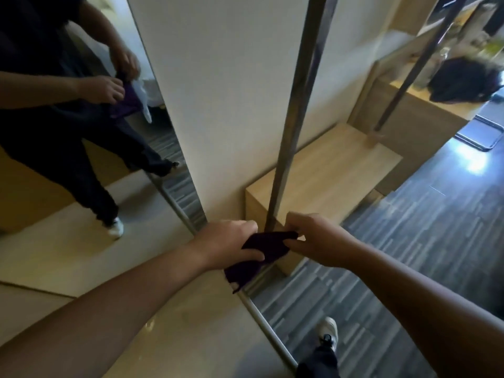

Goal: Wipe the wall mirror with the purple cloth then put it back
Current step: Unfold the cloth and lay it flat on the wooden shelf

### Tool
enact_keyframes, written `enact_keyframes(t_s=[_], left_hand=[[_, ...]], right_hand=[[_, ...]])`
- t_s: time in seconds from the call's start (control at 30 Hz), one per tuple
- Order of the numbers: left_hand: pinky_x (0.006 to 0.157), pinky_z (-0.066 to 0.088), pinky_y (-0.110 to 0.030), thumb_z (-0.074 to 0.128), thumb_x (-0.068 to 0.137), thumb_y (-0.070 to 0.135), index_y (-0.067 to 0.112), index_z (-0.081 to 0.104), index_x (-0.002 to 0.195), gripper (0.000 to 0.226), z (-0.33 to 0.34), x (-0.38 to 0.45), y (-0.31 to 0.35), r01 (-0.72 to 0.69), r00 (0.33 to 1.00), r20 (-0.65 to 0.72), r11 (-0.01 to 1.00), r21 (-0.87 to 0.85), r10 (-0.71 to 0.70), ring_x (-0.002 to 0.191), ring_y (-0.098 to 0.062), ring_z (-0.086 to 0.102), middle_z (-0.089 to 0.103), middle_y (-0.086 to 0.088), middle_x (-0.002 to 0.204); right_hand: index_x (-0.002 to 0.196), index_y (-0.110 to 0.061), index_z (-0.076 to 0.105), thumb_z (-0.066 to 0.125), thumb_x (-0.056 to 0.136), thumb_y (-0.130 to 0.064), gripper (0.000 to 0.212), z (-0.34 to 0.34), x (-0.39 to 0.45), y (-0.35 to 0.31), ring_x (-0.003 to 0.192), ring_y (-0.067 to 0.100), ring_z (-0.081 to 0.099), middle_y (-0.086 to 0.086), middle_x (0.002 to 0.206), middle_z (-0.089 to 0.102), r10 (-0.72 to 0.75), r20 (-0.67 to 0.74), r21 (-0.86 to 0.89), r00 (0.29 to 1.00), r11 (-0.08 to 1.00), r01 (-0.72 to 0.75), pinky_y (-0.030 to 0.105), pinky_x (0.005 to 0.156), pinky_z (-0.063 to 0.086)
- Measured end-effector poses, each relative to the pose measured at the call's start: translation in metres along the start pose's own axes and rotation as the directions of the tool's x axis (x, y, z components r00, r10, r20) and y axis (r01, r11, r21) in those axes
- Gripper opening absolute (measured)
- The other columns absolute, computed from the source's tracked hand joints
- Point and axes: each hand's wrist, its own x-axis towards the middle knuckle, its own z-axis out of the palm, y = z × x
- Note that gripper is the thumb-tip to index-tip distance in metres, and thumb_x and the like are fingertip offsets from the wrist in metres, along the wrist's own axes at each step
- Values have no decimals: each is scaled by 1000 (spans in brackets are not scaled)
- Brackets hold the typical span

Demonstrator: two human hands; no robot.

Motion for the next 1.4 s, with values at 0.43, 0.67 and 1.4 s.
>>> enact_keyframes(t_s=[0.43,0.67,1.4], left_hand=[[82,40,-32,49,100,43,25,58,112,23,76,190,100,91,991,113,982,-163,-73,103,-14,53,61,7,109],[89,42,-35,52,100,34,22,60,116,22,144,247,86,222,970,147,947,-230,-192,108,-19,54,60,1,112],[70,58,-38,56,75,2,8,71,90,22,361,343,23,212,971,-80,969,-125,-223,91,-30,70,73,-10,90]], right_hand=[[98,-27,56,59,97,-27,3,-68,14,253,70,3,56,-13,80,58,85,222,-149,971,987,-52,15,60,43],[95,-25,61,63,94,-27,3,-36,67,333,67,12,62,-5,81,65,150,270,-124,951,985,-120,25,56,52],[109,-18,68,71,86,-17,22,138,159,498,118,24,63,2,125,68,-96,113,-238,989,964,121,44,99,50]])
